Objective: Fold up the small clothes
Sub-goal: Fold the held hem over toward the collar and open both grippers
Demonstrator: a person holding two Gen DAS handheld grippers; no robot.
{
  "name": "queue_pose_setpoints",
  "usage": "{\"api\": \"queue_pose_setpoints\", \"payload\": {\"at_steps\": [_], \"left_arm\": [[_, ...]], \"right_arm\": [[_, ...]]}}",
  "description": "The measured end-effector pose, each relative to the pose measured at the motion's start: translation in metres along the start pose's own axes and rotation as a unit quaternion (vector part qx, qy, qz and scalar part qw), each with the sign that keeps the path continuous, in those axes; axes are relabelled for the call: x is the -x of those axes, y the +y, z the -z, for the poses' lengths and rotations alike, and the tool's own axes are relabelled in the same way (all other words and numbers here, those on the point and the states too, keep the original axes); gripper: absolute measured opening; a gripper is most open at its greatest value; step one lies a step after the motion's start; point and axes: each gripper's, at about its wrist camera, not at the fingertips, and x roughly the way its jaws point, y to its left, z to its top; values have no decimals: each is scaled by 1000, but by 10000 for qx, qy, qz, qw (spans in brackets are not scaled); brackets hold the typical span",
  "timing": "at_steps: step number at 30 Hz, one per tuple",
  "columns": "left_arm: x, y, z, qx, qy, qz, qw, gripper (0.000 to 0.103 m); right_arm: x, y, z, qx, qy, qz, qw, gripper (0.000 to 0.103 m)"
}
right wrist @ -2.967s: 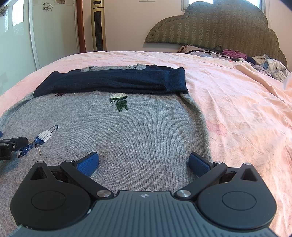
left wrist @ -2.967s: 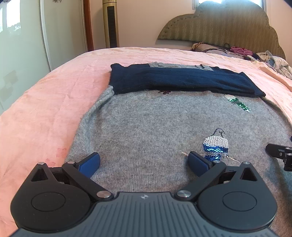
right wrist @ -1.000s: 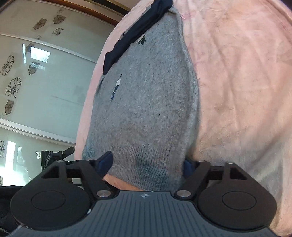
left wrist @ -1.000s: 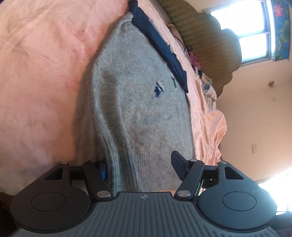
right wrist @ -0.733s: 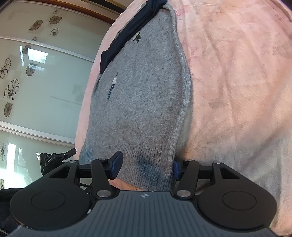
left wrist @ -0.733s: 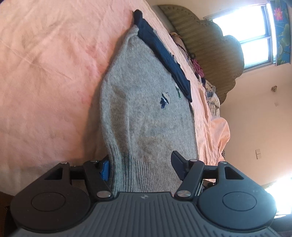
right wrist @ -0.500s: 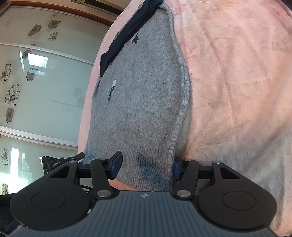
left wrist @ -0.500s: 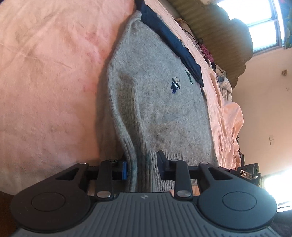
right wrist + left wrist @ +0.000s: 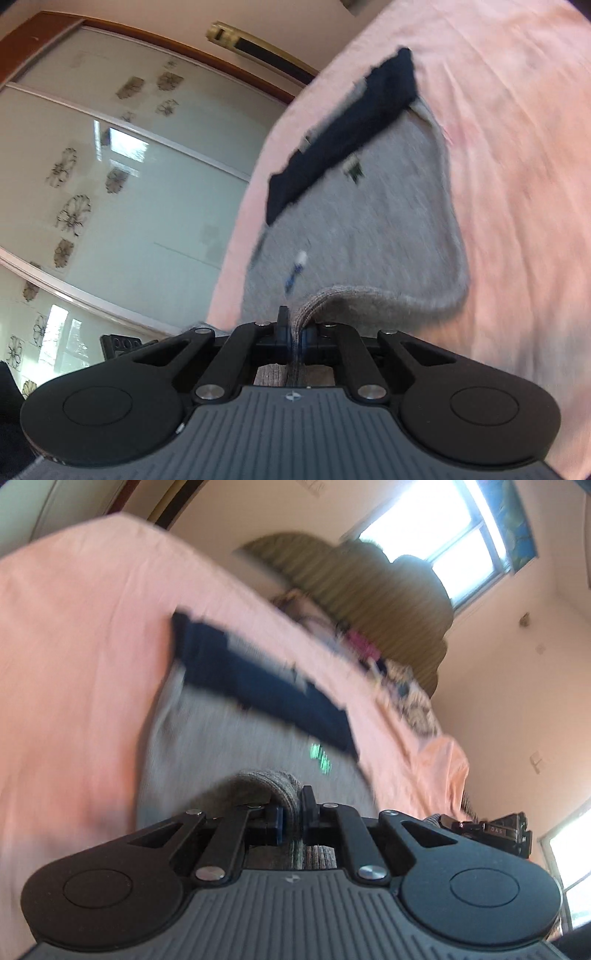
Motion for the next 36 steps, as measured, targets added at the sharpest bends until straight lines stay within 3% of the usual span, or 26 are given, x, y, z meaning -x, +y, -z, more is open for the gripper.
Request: {"api": "queue_pose_setpoints", "payload": {"at_steps": [3,6,9,11,12,13,14,15,16,18,22,25,27,29,32,36], "left_arm": [[-40,5,-60,-65,-346,-9,9994,8],[-93,18,-116,-47,-458,-341,9984,8],[-156,42,-159,103,-374,-916,9950,9],[-189,58,-178,231,-367,-1252,9912,10],[-201,65,-183,255,-508,-1553,9862,10],[-206,69,-185,287,-568,-1700,9834,15],[-208,74,-185,377,-565,-1779,9817,20],[-205,78,-184,537,-536,-1838,9800,34],[-199,81,-181,610,-553,-1799,9802,49],[-173,83,-167,602,-836,-1808,9781,64],[-117,74,-108,603,-1216,-2073,9688,66],[-80,75,-41,1248,-1444,-2123,9584,66],[-67,77,0,1757,-1300,-1962,9559,66],[-64,79,30,2125,-1144,-1708,9553,66],[-72,73,37,2016,-1239,-1457,9606,79],[-101,86,13,2213,-1381,-1110,9590,81]], "right_arm": [[-20,-1,-70,194,-466,-283,9983,12],[-51,-18,-136,91,-773,-316,9965,12],[-95,-58,-198,-310,-923,-46,9952,12],[-120,-85,-224,-540,-953,227,9937,13],[-130,-102,-231,-803,-1100,319,9902,18],[-137,-119,-232,-1047,-1324,404,9848,22],[-142,-130,-230,-1248,-1507,494,9794,42],[-142,-137,-228,-1380,-1622,610,9752,70],[-142,-140,-221,-1426,-1674,713,9729,75],[-134,-140,-207,-1265,-1604,465,9778,73],[-94,-120,-161,-763,-1368,459,9866,73],[-60,-98,-111,-434,-1111,677,9905,73],[-42,-88,-80,-380,-1062,1051,9880,75],[-31,-89,-55,-649,-1058,1159,9855,75],[-40,-91,-36,-861,-904,1137,9856,75],[-76,-89,-53,-1002,-1204,1157,9809,77]]}}
